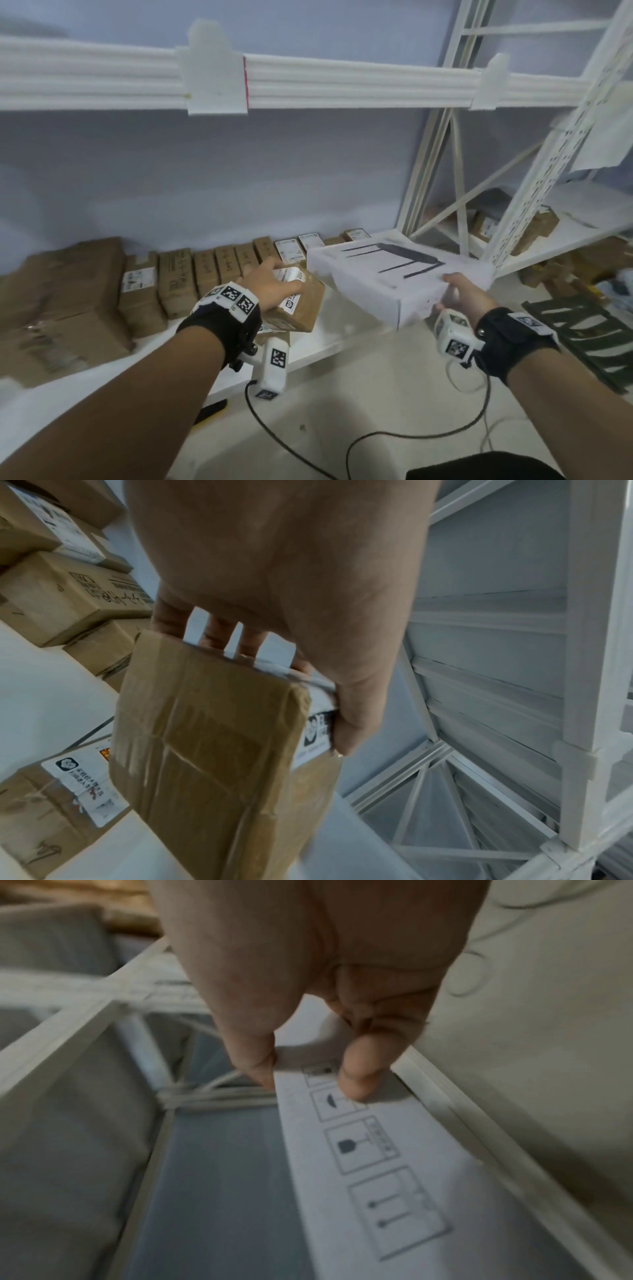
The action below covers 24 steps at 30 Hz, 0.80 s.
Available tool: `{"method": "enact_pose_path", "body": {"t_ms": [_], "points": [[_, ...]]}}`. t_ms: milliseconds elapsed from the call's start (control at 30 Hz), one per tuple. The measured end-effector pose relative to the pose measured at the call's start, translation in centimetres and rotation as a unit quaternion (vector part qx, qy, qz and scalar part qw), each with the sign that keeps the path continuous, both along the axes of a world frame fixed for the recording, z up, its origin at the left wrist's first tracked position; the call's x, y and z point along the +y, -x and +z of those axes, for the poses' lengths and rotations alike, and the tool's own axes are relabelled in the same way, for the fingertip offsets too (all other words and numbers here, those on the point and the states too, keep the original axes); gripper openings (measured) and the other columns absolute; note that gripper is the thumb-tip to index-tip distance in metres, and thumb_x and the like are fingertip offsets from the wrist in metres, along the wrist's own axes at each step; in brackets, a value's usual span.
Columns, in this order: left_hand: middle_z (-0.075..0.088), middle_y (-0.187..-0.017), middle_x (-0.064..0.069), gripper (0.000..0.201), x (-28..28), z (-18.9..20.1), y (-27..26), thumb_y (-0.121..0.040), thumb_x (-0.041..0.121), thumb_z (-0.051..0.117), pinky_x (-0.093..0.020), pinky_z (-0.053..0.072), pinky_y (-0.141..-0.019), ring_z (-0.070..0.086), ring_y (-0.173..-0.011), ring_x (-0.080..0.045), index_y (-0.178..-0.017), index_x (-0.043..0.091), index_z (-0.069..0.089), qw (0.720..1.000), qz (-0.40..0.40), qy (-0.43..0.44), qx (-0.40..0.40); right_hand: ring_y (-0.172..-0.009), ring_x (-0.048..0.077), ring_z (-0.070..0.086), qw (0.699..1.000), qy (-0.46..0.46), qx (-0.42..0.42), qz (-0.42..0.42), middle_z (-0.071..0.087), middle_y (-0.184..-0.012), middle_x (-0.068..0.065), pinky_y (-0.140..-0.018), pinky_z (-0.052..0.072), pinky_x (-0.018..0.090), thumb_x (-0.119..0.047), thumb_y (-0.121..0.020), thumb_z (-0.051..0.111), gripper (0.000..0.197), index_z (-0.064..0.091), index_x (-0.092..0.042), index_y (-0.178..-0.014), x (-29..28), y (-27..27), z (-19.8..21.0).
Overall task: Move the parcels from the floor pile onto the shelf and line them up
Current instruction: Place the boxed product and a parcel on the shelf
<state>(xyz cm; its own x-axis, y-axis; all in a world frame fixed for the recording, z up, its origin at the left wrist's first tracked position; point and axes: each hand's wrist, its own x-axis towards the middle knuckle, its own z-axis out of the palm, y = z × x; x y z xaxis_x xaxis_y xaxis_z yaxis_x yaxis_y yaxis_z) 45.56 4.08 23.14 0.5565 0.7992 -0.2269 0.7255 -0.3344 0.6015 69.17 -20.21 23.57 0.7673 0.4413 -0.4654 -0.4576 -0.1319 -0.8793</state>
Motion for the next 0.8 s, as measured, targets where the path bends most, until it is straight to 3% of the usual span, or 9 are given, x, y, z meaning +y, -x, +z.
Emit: {"method": "enact_pose_path", "body": {"t_ms": [67, 133, 200, 267, 333, 433, 633, 700, 800], "points": [[0.045, -0.133, -0.008, 0.077, 0.2, -0.2, 0.0, -0.070, 0.062, 0.073, -0.034, 0.039, -0.093, 0.048, -0.118, -0.026, -0.136, 0.037, 0.044, 1.000, 0.003, -0.002, -0.011, -0.053, 0.028, 0.056, 0.996, 0.019, -0.082, -0.005, 0.054, -0.070, 0.017, -0.057, 0.052, 0.039, -0.022, -0.080, 0.068, 0.037, 0.054, 0.004, -0.101, 0.8, 0.2, 0.1], [0.049, -0.117, -0.001, 0.077, 0.1, 0.0, -0.1, -0.068, 0.064, 0.073, -0.031, 0.040, -0.090, 0.049, -0.106, -0.021, -0.134, 0.036, 0.045, 1.000, -0.002, 0.003, -0.015, -0.067, 0.032, 0.062, 0.981, 0.069, -0.181, -0.023, 0.056, -0.092, 0.016, -0.065, 0.060, 0.047, -0.012, -0.080, 0.071, 0.045, 0.046, 0.000, -0.115, 1.8, 0.3, 0.6], [0.053, -0.118, 0.001, 0.086, 0.1, 0.3, -0.6, -0.054, 0.075, 0.070, -0.033, 0.043, -0.092, 0.051, -0.105, -0.020, -0.129, 0.040, 0.046, 1.000, -0.003, -0.007, -0.010, -0.064, 0.026, 0.061, 0.961, 0.124, -0.246, -0.005, 0.050, -0.105, 0.011, -0.057, 0.062, 0.039, -0.008, -0.082, 0.070, 0.046, 0.039, -0.013, -0.115, 2.2, 0.3, 1.2], [0.050, -0.130, -0.005, 0.090, -0.2, 0.9, -0.9, -0.046, 0.079, 0.065, -0.038, 0.043, -0.094, 0.048, -0.116, -0.025, -0.127, 0.045, 0.046, 1.000, -0.008, -0.018, -0.003, -0.065, 0.023, 0.061, 0.942, 0.170, -0.288, 0.028, 0.050, -0.113, 0.012, -0.039, 0.051, 0.024, -0.009, -0.080, 0.072, 0.049, 0.037, -0.018, -0.113, 2.5, -0.1, 0.9], [0.044, -0.135, -0.008, 0.086, -0.3, 1.4, -1.3, -0.052, 0.075, 0.068, -0.040, 0.042, -0.099, 0.044, -0.122, -0.028, -0.129, 0.044, 0.045, 1.000, -0.012, -0.018, -0.006, -0.069, 0.024, 0.061, 0.935, 0.183, -0.301, 0.042, 0.052, -0.117, 0.015, -0.036, 0.047, 0.020, -0.011, -0.079, 0.074, 0.050, 0.037, -0.021, -0.111, 2.8, -0.3, 0.2], [0.042, -0.136, -0.009, 0.082, -0.2, 1.9, -2.1, -0.058, 0.072, 0.068, -0.043, 0.041, -0.102, 0.043, -0.124, -0.029, -0.131, 0.043, 0.045, 0.999, -0.020, -0.033, -0.008, -0.062, 0.029, 0.066, 0.940, 0.160, -0.299, 0.024, 0.048, -0.119, 0.015, -0.040, 0.053, 0.022, -0.009, -0.081, 0.073, 0.048, 0.038, -0.024, -0.112, 3.2, -0.6, -0.9], [0.044, -0.124, -0.006, 0.073, 0.2, 2.1, -4.4, -0.065, 0.065, 0.071, -0.030, 0.044, -0.080, 0.047, -0.108, -0.024, -0.129, 0.042, 0.044, 0.997, -0.041, -0.056, -0.019, -0.080, 0.033, 0.067, 0.938, 0.102, -0.332, 0.019, 0.042, -0.128, 0.012, -0.050, 0.059, 0.029, -0.010, -0.082, 0.072, 0.056, 0.038, -0.030, -0.122, 3.2, -2.6, -2.1], [0.045, -0.123, -0.006, 0.077, 0.1, 2.2, -5.4, -0.058, 0.071, 0.067, -0.035, 0.044, -0.091, 0.046, -0.115, -0.027, -0.126, 0.044, 0.044, 0.996, -0.041, -0.076, -0.018, -0.081, 0.033, 0.069, 0.945, 0.071, -0.319, 0.006, 0.044, -0.130, 0.013, -0.053, 0.061, 0.032, -0.011, -0.083, 0.072, 0.055, 0.039, -0.034, -0.120, 3.3, -3.8, -2.0], [0.041, -0.116, -0.003, 0.073, 0.0, 2.7, -8.0, -0.064, 0.067, 0.070, -0.040, 0.043, -0.100, 0.048, -0.116, -0.030, -0.128, 0.042, 0.043, 0.994, -0.044, -0.091, -0.041, -0.075, 0.032, 0.072, 0.959, 0.030, -0.280, -0.035, 0.047, -0.129, 0.012, -0.057, 0.062, 0.038, -0.012, -0.084, 0.072, 0.051, 0.038, -0.032, -0.117, 4.0, -6.4, -1.6]]}}
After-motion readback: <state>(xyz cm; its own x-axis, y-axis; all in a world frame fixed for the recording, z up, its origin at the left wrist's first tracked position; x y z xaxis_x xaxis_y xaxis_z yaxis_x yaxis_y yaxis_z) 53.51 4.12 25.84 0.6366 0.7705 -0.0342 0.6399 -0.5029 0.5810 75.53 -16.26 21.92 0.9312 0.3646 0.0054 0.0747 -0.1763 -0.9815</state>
